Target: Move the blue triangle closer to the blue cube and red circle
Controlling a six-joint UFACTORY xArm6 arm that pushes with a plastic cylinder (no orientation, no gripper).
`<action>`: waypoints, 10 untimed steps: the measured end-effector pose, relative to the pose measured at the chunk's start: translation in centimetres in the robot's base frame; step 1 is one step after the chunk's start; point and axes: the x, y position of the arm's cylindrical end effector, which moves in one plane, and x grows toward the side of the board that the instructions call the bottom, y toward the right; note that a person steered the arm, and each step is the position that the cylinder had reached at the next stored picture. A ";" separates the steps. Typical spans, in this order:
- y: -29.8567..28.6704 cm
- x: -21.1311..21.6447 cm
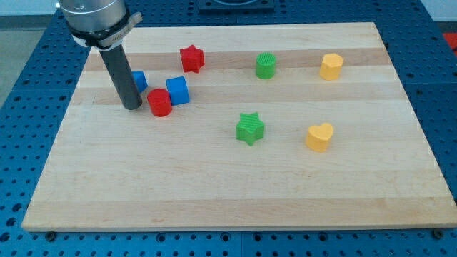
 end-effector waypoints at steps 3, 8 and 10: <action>-7.3 -1.6; 0.1 -4.4; 2.8 -4.3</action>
